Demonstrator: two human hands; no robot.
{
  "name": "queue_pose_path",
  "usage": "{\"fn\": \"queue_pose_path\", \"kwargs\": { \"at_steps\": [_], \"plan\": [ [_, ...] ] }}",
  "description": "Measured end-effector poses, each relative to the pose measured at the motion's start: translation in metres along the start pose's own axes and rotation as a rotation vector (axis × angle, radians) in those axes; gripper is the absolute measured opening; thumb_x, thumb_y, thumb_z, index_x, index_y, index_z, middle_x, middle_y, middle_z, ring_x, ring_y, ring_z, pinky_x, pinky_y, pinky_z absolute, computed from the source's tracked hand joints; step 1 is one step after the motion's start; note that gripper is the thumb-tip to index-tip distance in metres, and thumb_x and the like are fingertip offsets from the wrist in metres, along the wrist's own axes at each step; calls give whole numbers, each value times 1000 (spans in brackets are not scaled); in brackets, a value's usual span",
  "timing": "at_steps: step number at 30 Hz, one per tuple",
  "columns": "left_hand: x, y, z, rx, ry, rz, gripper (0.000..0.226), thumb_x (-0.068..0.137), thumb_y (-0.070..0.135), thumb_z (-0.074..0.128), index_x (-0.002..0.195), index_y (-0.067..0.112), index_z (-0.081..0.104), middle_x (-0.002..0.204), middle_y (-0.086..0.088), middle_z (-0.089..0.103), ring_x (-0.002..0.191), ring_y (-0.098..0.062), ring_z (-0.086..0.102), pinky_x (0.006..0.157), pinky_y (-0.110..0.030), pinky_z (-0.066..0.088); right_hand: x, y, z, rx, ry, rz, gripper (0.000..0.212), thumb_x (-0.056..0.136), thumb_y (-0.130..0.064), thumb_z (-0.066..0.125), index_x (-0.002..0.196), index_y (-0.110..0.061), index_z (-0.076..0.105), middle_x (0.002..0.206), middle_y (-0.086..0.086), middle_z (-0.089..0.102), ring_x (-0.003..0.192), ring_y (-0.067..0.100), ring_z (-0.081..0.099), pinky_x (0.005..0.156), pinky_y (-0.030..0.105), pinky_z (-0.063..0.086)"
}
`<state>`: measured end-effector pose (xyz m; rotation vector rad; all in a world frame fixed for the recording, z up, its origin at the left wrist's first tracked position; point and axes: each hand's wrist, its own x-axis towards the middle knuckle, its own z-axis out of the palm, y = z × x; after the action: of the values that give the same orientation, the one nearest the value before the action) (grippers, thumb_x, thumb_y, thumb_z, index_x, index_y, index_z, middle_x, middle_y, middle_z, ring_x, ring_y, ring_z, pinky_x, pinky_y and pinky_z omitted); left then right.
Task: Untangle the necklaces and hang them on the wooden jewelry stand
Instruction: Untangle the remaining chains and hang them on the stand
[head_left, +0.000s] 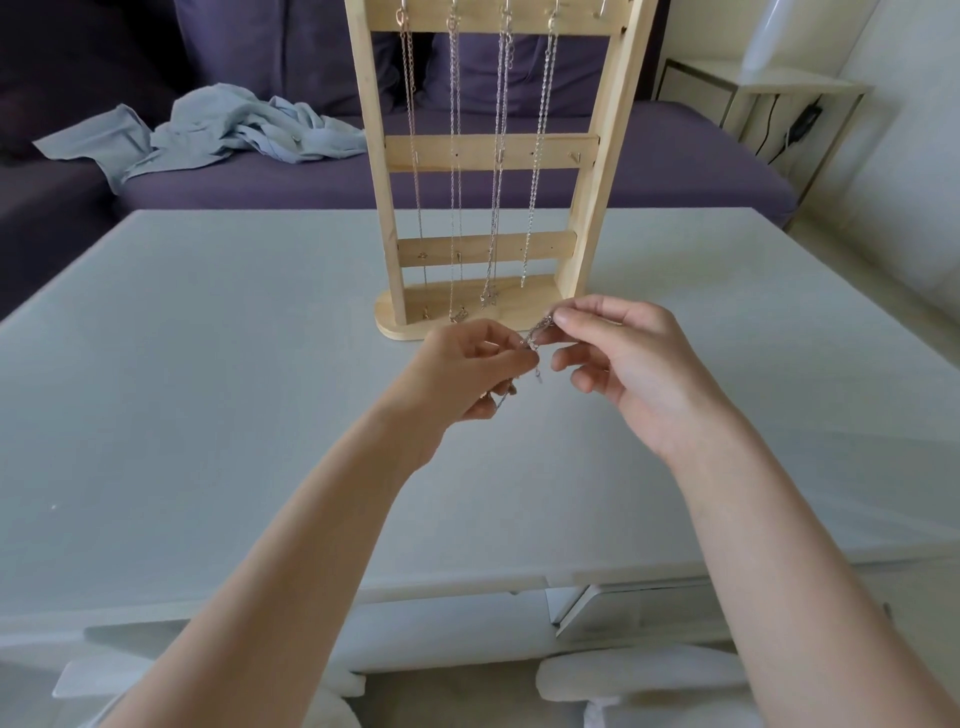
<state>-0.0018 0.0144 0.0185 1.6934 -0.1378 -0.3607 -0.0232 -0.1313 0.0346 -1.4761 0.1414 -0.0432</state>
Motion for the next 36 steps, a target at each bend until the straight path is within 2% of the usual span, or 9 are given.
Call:
{"fn": "queue_pose_path", "kwargs": {
  "at_steps": [6, 11, 14, 18, 24, 28, 30, 33, 36],
  "plan": [
    [-2, 4, -1, -184, -58, 9, 12, 89, 15, 61, 79, 10, 64, 64, 3, 57, 51, -4, 51, 50, -13, 45, 2, -1, -3, 108, 29, 89, 14, 92, -5, 53, 81, -9, 60, 66, 2, 70, 48, 9, 58, 41, 15, 37],
    [-2, 1, 0, -193, -60, -40, 15, 91, 15, 59, 80, 7, 66, 67, -2, 59, 51, -4, 54, 51, -13, 46, 3, 0, -2, 188, 34, 162, 14, 93, -5, 51, 81, -8, 57, 60, 5, 67, 43, 10, 54, 37, 15, 35],
    [0, 0, 0, -241, 22, -54, 17, 91, 16, 59, 78, 8, 66, 64, 1, 57, 50, -4, 53, 51, -14, 47, 5, 3, -1, 72, 58, 157, 14, 92, -3, 52, 79, -8, 56, 51, 1, 58, 39, 9, 47, 36, 16, 31],
    [3, -1, -1, -306, 160, -42, 17, 90, 12, 60, 75, 5, 64, 65, 0, 52, 49, -4, 48, 52, -14, 49, 4, 5, 1, -62, 2, 145, 13, 91, -4, 52, 80, -10, 56, 45, -3, 48, 38, 10, 39, 37, 17, 25],
    [6, -2, 1, -92, 289, 67, 18, 90, 11, 60, 74, 4, 62, 63, -1, 48, 42, 0, 47, 49, -12, 47, 3, 5, 3, -153, -86, 129, 15, 93, -9, 52, 78, -14, 56, 44, -5, 40, 39, 11, 31, 39, 18, 20],
    [6, 1, 2, -48, 289, 107, 18, 91, 12, 60, 74, 5, 62, 61, 0, 48, 41, 0, 46, 47, -12, 45, 2, 2, 1, -168, -147, 110, 12, 90, -14, 59, 78, -16, 56, 44, -6, 35, 41, 11, 27, 40, 18, 18],
    [4, 1, 1, -62, 264, 91, 19, 91, 13, 60, 74, 6, 62, 60, 0, 48, 41, 0, 46, 47, -12, 45, 1, 2, 1, -209, -170, 89, 9, 86, -9, 62, 82, -15, 58, 43, -7, 33, 40, 11, 26, 41, 20, 17],
    [3, 0, 1, -87, 224, 48, 19, 91, 16, 60, 74, 8, 62, 61, 0, 49, 42, -1, 46, 48, -12, 45, 1, 3, 0, -240, -144, 66, 15, 86, -1, 57, 84, -15, 57, 41, -7, 31, 38, 11, 25, 41, 19, 17],
    [3, -1, 1, -103, 212, 24, 18, 91, 16, 61, 74, 8, 62, 61, 0, 48, 44, -3, 45, 47, -12, 43, 2, 3, 0, -272, -131, 36, 22, 86, 2, 51, 77, -15, 60, 43, -5, 35, 39, 12, 28, 40, 19, 20]
  ]
}}
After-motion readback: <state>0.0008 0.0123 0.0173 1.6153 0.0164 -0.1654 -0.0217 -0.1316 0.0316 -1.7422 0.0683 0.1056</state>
